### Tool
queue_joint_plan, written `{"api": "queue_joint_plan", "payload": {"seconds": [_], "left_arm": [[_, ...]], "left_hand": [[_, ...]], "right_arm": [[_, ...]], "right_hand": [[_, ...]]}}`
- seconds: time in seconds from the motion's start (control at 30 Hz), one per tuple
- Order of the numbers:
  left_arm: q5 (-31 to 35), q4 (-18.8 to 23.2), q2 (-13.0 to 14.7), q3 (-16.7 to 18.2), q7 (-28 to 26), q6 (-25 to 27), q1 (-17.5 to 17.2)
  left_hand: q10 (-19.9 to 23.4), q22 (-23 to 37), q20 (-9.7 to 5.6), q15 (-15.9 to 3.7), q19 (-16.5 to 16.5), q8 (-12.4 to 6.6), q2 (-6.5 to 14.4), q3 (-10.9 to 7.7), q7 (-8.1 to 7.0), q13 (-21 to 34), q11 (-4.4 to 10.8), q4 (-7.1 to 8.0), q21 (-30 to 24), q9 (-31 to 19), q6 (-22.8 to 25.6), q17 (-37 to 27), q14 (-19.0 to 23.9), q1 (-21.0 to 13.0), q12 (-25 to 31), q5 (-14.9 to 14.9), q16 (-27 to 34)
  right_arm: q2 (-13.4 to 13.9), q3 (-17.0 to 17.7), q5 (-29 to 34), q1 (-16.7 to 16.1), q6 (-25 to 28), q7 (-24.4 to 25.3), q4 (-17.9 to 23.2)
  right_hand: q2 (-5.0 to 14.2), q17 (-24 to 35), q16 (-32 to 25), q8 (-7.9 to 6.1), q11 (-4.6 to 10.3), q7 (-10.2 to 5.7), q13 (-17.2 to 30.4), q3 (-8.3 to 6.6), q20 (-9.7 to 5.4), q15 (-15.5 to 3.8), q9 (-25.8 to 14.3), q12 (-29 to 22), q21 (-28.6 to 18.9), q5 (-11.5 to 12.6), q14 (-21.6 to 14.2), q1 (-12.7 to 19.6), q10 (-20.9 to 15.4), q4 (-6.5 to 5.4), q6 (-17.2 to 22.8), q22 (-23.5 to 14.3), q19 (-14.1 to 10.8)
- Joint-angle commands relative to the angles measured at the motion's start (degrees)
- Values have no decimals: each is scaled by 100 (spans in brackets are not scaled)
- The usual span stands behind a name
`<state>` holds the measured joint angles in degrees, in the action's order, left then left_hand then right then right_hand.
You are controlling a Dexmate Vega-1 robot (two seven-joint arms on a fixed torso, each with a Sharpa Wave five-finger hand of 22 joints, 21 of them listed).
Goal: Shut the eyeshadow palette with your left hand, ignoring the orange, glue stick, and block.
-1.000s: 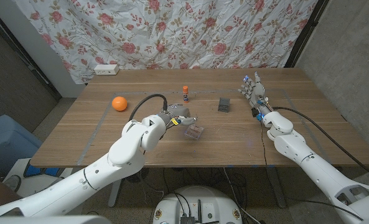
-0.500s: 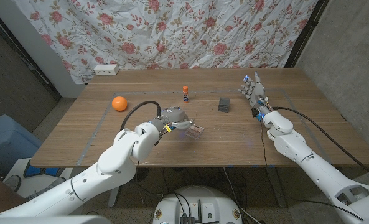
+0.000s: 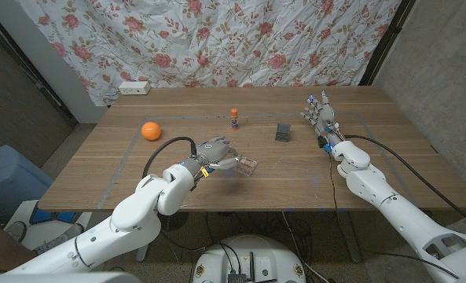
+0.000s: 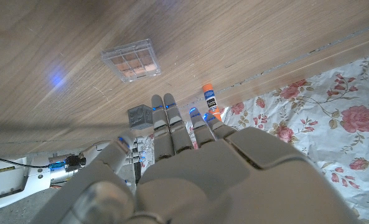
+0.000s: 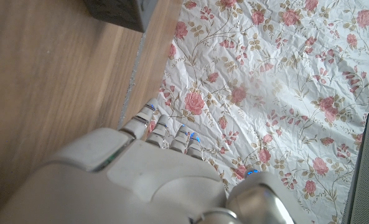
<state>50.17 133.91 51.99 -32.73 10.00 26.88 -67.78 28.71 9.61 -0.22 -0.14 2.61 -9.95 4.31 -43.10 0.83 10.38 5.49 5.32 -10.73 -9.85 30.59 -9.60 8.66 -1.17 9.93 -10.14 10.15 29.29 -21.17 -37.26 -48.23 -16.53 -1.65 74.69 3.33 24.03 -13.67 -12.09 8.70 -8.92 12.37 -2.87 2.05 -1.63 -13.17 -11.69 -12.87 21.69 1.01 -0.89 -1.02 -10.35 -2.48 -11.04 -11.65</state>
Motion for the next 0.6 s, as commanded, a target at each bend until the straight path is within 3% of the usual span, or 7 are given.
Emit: {"api": "queue_joint_plan", "payload": {"seconds": [0.03, 0.23, 0.33, 0.6], "left_arm": [[-355, -90, 317, 261, -794, -272, -482], [-631, -219, 406, 348, -1028, -455, -588], [-792, -275, 450, 401, -1161, -568, -644], [-1066, -417, 581, 447, -1332, -868, -658]], "left_hand": [[-399, 22, 12, 24, 205, 38, 335, 24, -27, -19, -15, 158, 39, -11, -338, -25, -231, 115, -29, -27, -33], [-770, 30, 5, 37, 435, 64, 330, 130, -80, -30, -17, 382, 51, -9, -804, -51, -480, 191, -22, -32, -25], [-1152, 37, 7, 49, 601, 59, 344, 251, -100, -35, -47, 517, 42, -9, -1174, -65, -717, 218, -24, -42, -31], [-1733, 57, 37, 77, 949, 56, 373, 526, -158, -36, -73, 604, 43, -16, -1775, -92, -1131, 264, -27, -50, -21]], "right_arm": [[1, 1, 0, 0, 0, 1, 0], [1, 0, 1, 0, -1, 1, 0], [1, 1, 0, 0, 0, 1, 0], [1, 0, 1, 0, 0, 1, 0]], "right_hand": [[566, 26, -13, -29, 32, -50, 10, 4, -3, -688, -29, -28, -35, 19, 26, -2, -6, -30, 0, -16, -23], [566, 26, -15, -29, 24, -47, 10, 4, -1, -684, -29, -31, -35, 19, 22, -2, -12, -29, -1, -16, -24], [566, 26, -14, -29, 24, -49, 10, 4, 1, -689, -29, -28, -36, 19, 24, -2, -6, -29, 1, -16, -24], [565, 26, -14, -29, 26, -49, 10, 4, -2, -686, -29, -30, -35, 19, 24, -2, -11, -29, 1, -16, -22]]}}
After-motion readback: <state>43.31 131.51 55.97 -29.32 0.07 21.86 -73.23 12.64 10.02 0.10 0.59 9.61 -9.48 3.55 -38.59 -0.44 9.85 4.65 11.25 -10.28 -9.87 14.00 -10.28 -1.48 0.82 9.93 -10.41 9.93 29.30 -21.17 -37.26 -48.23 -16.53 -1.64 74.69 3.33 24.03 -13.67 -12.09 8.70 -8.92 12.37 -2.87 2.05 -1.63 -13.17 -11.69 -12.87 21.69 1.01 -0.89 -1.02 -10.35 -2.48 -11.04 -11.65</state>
